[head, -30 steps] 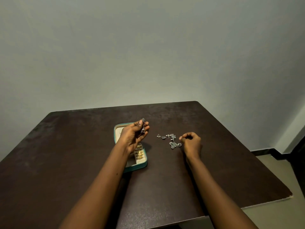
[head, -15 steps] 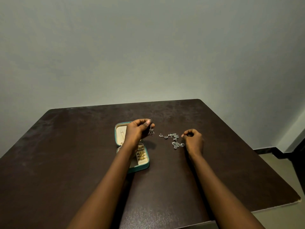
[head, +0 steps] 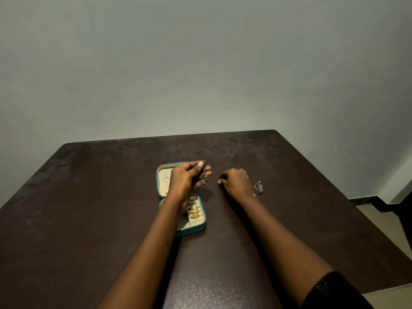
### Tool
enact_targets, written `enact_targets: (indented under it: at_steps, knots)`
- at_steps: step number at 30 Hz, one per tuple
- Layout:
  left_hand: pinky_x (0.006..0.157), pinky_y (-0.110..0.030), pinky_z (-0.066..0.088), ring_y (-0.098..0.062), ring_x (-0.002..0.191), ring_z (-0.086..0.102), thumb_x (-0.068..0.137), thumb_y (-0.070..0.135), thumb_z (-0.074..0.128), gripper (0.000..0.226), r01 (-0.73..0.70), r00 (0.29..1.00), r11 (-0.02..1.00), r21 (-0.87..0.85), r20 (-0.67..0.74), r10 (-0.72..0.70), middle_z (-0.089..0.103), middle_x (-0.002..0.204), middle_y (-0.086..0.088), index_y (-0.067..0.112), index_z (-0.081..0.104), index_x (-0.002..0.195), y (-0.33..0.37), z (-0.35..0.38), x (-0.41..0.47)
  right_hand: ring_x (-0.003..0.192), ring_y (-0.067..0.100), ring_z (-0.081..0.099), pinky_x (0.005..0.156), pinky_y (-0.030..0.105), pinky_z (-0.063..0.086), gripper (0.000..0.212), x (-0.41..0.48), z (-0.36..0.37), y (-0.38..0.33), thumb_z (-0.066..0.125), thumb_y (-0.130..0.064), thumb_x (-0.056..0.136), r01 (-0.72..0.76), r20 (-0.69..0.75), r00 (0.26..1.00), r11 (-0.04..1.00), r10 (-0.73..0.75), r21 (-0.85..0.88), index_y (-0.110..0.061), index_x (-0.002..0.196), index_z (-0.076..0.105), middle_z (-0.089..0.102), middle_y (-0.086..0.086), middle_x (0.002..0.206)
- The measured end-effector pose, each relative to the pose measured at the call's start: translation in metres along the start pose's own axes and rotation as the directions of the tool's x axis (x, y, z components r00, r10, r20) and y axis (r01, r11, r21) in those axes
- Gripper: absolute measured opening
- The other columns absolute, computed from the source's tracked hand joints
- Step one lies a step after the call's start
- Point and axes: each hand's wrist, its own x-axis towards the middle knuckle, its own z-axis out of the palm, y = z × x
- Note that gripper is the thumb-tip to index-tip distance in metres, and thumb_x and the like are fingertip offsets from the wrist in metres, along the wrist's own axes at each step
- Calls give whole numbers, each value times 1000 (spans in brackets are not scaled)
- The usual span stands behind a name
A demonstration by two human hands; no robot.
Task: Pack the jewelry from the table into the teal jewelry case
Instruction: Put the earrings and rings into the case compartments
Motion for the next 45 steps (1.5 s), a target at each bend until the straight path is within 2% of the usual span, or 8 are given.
enact_targets:
  at_steps: [6, 9, 14, 19, 26, 29, 37, 45]
  knots:
    - [62, -18, 54, -7, 70, 71, 91, 11, 55, 10, 16, 1000, 1000, -22, -9, -16, 74, 74, 1, 8, 64, 95, -4, -5, 3, 104, 35, 59, 83, 34, 48, 19, 3, 2, 0, 57, -18, 87, -6, -22, 1000, 1000, 5, -31, -12, 100, 70, 68, 18, 104]
    - [63, -18, 55, -7, 69, 70, 91, 10, 54, 9, 25, 1000, 998, -53, -6, -26, 74, 73, 1, 8, 63, 94, -5, -5, 4, 93, 27, 64, 81, 30, 48, 13, 7, 2, 5, 62, -13, 84, -84, -46, 994, 967, 98, 241, -8, 90, 73, 72, 14, 95]
    - [61, -17, 55, -6, 67, 70, 92, 11, 55, 10, 21, 1000, 997, -73, 3, -20, 74, 72, 1, 7, 63, 95, -4, -2, 5, 66, 15, 57, 61, 27, 48, 22, 3, -13, 10, 61, 0, 84, -185, 34, 964, 571, 265, 800, -14, 67, 64, 63, 4, 69]
    - [56, -15, 54, -4, 64, 70, 93, 10, 52, 10, 44, 998, 998, -47, 35, -42, 73, 68, 3, 10, 62, 90, -2, 6, 3, 65, 15, 62, 46, 16, 47, 21, 0, -30, 5, 47, 0, 94, -209, 153, 956, 219, 249, 953, -10, 77, 56, 62, 7, 73]
    - [57, -17, 52, -5, 63, 69, 93, 9, 53, 12, 112, 993, 994, 16, 42, -112, 72, 71, 0, 11, 63, 86, -6, 13, 1, 48, 11, 67, 46, 20, 54, 24, -5, -34, 0, 35, 6, 96, -340, 336, 911, -26, 239, 940, -4, 81, 50, 66, 13, 67]
    - [55, -15, 52, -4, 60, 68, 93, 7, 52, 13, 136, 989, 991, -6, 57, -136, 72, 67, 1, 10, 62, 85, -7, 15, -2, 48, 17, 68, 48, 25, 57, 25, -11, -33, 0, 35, 11, 93, -346, 351, 910, -64, 220, 936, -5, 81, 49, 66, 12, 55]
    - [56, -16, 54, -4, 61, 69, 94, 8, 49, 13, 199, 979, 963, -183, 85, -186, 73, 69, -1, 10, 61, 88, 4, 12, -11, 79, 27, 62, 66, 26, 58, 30, -21, -37, -4, 28, 24, 85, -408, 414, 901, -78, 125, 910, 7, 80, 53, 58, 24, 83]
    - [57, -20, 58, -7, 61, 70, 95, 8, 46, 14, 267, 963, 860, -434, 148, -225, 73, 70, -6, 6, 59, 89, 18, 10, -18, 67, 19, 69, 60, 19, 58, 21, -28, -38, -7, 43, 21, 85, -331, 343, 927, -100, 152, 938, 7, 77, 56, 65, 16, 74]
